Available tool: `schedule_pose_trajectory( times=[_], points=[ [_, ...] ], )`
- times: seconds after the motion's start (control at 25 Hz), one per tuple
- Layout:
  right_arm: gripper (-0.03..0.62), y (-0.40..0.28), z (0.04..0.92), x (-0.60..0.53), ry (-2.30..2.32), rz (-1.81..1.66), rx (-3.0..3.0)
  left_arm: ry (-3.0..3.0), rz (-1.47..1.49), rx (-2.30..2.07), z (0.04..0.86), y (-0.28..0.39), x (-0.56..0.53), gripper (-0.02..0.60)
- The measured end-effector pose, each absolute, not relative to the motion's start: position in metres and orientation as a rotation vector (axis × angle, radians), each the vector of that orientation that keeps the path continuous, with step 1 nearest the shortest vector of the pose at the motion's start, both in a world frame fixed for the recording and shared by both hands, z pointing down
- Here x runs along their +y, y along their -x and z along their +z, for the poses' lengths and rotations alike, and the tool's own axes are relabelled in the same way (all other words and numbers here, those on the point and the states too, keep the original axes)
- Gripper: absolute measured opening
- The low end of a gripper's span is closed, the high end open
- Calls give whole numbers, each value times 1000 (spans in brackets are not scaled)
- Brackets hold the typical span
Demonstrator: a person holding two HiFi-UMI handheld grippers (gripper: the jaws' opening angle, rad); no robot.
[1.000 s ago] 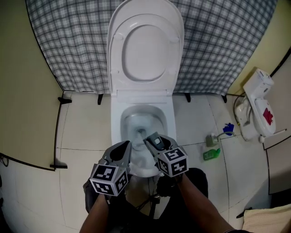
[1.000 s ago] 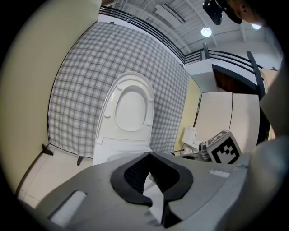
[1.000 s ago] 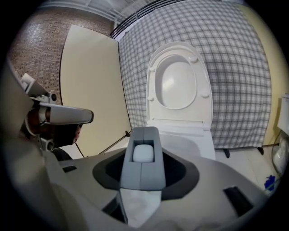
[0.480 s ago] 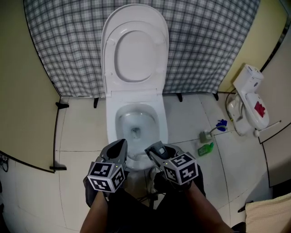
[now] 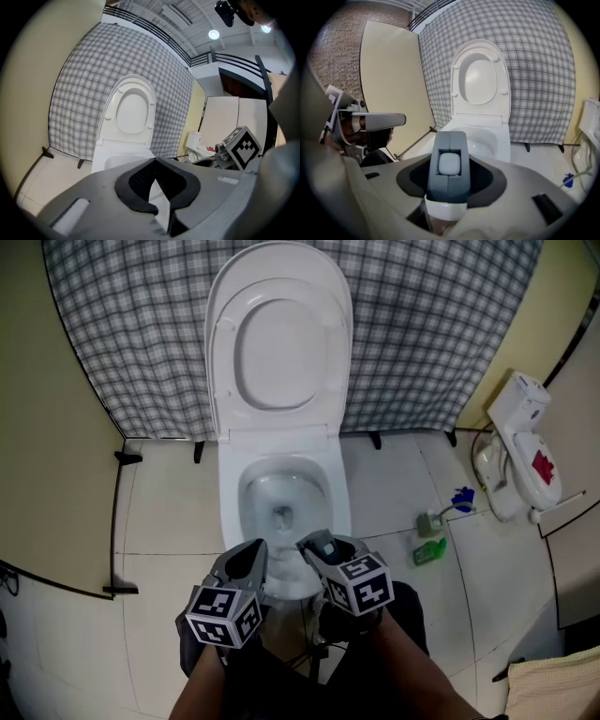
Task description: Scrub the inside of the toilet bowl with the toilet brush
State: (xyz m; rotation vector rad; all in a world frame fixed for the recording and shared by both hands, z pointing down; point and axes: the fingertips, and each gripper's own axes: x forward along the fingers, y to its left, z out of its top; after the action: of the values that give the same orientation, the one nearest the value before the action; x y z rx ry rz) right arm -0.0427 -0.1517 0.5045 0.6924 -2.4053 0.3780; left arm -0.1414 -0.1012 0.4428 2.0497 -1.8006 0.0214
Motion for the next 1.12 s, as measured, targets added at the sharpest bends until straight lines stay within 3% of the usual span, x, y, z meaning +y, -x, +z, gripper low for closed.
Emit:
schedule_pose_trajectory(
  times=[0.44,1.12],
  points=[
    [204,100,533,-242,-809,301,-2490,-2030,22,-1778,469,157,-130,9],
    [204,106,460,-294,-1107,110,-2669,-2058,-68,-1709,477,153,-126,9]
  ],
)
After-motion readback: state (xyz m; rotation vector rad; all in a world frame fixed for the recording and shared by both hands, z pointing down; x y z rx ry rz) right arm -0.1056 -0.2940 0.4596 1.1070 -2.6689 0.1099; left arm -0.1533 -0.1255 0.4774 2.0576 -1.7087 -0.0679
